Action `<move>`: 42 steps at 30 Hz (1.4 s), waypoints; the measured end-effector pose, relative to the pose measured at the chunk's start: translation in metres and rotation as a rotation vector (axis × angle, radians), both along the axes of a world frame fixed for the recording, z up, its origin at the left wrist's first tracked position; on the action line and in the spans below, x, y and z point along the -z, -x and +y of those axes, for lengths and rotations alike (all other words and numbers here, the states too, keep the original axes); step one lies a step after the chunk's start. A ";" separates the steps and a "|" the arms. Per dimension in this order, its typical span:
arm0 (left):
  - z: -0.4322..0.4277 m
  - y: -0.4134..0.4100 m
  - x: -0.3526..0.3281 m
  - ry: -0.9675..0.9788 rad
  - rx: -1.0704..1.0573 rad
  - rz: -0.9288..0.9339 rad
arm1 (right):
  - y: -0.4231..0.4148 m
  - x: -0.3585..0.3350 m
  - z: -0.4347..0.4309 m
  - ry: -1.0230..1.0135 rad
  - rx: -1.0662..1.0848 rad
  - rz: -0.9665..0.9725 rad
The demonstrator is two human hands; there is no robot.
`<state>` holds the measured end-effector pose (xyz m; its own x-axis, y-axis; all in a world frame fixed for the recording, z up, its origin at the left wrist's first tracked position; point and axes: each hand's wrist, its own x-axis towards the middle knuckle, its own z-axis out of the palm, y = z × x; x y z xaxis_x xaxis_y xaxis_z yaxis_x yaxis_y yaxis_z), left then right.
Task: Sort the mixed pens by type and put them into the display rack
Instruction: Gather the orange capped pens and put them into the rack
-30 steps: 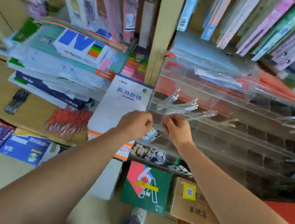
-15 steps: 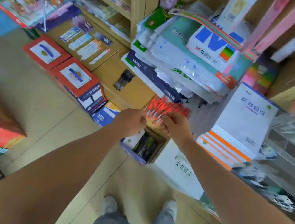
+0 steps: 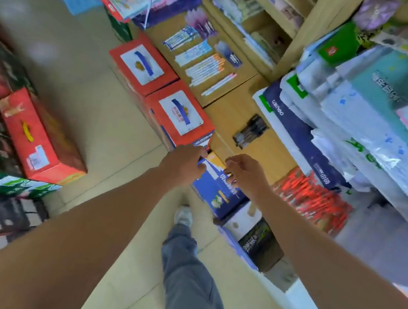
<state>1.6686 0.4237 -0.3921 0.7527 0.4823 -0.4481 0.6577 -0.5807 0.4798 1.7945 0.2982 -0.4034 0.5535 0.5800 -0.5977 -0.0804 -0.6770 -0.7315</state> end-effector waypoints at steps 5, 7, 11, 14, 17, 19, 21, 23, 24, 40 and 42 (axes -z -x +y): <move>0.088 -0.031 0.017 -0.030 0.009 0.028 | -0.033 0.023 0.084 0.033 -0.003 0.017; 0.124 -0.047 0.022 -0.028 -0.013 0.043 | -0.048 0.031 0.118 0.059 -0.022 0.015; 0.191 -0.080 0.042 -0.017 0.014 0.023 | -0.078 0.046 0.176 0.092 -0.006 0.041; 0.235 -0.105 0.057 0.005 0.045 0.024 | -0.097 0.063 0.213 0.132 0.066 0.048; 0.277 -0.134 0.074 -0.015 0.102 0.070 | -0.113 0.082 0.248 0.169 0.092 0.015; 0.304 -0.151 0.088 -0.010 0.132 0.068 | -0.123 0.096 0.271 0.176 0.155 0.024; 0.330 -0.168 0.102 -0.005 0.174 0.069 | -0.132 0.112 0.295 0.188 0.246 0.035; 0.355 -0.180 0.114 -0.018 0.215 0.079 | -0.138 0.127 0.317 0.202 0.337 0.050; 0.366 -0.186 0.121 -0.015 0.232 0.080 | -0.140 0.135 0.328 0.208 0.375 0.062; 0.430 -0.266 0.235 -0.012 0.300 0.091 | -0.189 0.236 0.413 0.524 0.392 -0.173; 0.431 -0.270 0.245 -0.044 0.316 0.084 | -0.193 0.245 0.419 0.564 0.381 -0.211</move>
